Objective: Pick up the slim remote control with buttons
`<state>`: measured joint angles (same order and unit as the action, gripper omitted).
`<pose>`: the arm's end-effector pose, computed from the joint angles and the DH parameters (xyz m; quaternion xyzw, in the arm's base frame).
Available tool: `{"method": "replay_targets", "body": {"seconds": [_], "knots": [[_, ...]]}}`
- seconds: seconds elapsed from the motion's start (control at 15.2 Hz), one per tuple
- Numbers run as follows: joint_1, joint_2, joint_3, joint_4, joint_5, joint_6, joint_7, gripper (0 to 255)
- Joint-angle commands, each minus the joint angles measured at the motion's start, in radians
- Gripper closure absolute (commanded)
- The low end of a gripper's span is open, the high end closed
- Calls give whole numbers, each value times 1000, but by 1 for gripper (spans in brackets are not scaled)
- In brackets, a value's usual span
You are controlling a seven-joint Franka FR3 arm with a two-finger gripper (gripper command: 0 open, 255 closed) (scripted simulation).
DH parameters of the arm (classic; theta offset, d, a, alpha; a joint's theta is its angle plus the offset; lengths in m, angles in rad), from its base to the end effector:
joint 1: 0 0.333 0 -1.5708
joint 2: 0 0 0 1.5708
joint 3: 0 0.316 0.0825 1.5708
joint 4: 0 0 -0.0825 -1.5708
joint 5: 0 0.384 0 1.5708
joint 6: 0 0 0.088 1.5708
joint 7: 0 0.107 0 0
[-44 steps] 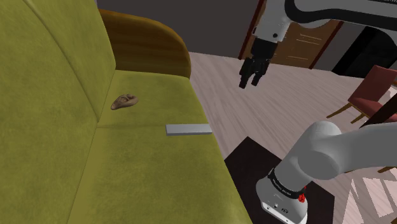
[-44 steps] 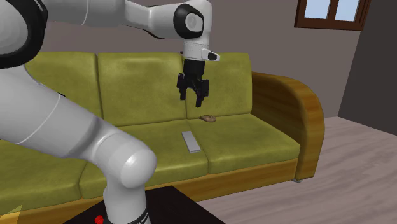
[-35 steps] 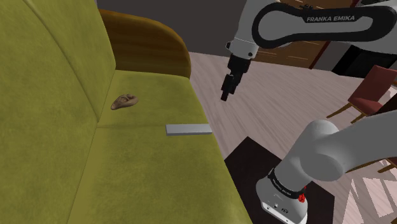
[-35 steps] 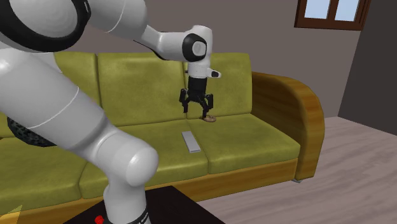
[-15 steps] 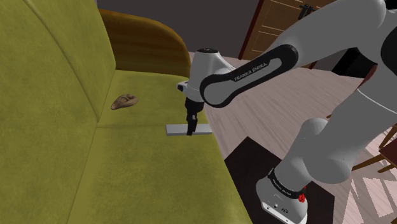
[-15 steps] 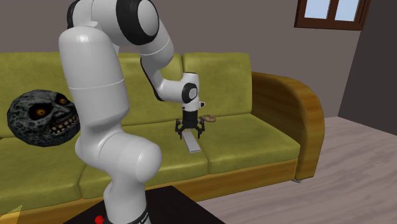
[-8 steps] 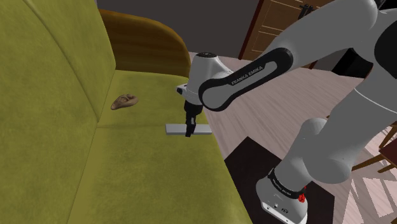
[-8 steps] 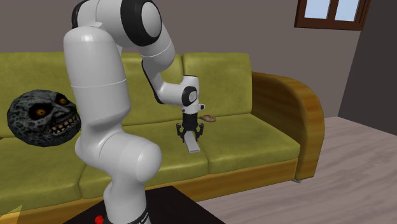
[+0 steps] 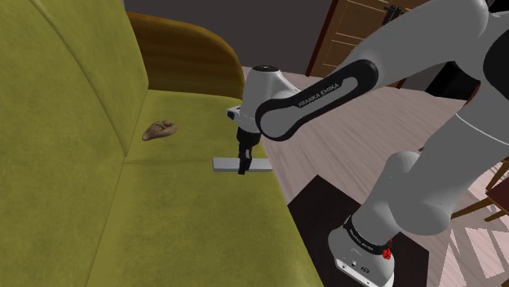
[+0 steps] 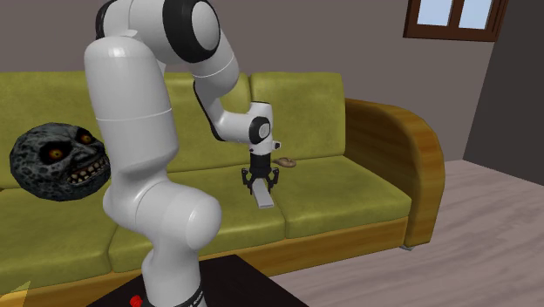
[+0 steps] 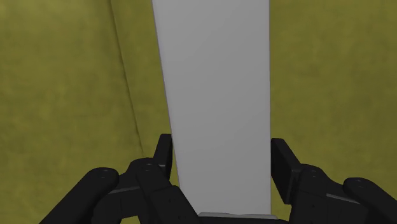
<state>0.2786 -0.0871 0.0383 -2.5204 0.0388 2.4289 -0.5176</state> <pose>0.4321 0.1417 0.3096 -0.9200 -0.3917 0.0011 0.0112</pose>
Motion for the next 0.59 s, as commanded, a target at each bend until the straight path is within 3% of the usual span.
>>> {"method": "replay_targets", "body": {"seconds": [0.0, 0.53], "knots": [[0, -22, -1, 7, 0, -29, 0, 255], [-1, -99, -2, 49, -1, -149, 2, 255]]}}
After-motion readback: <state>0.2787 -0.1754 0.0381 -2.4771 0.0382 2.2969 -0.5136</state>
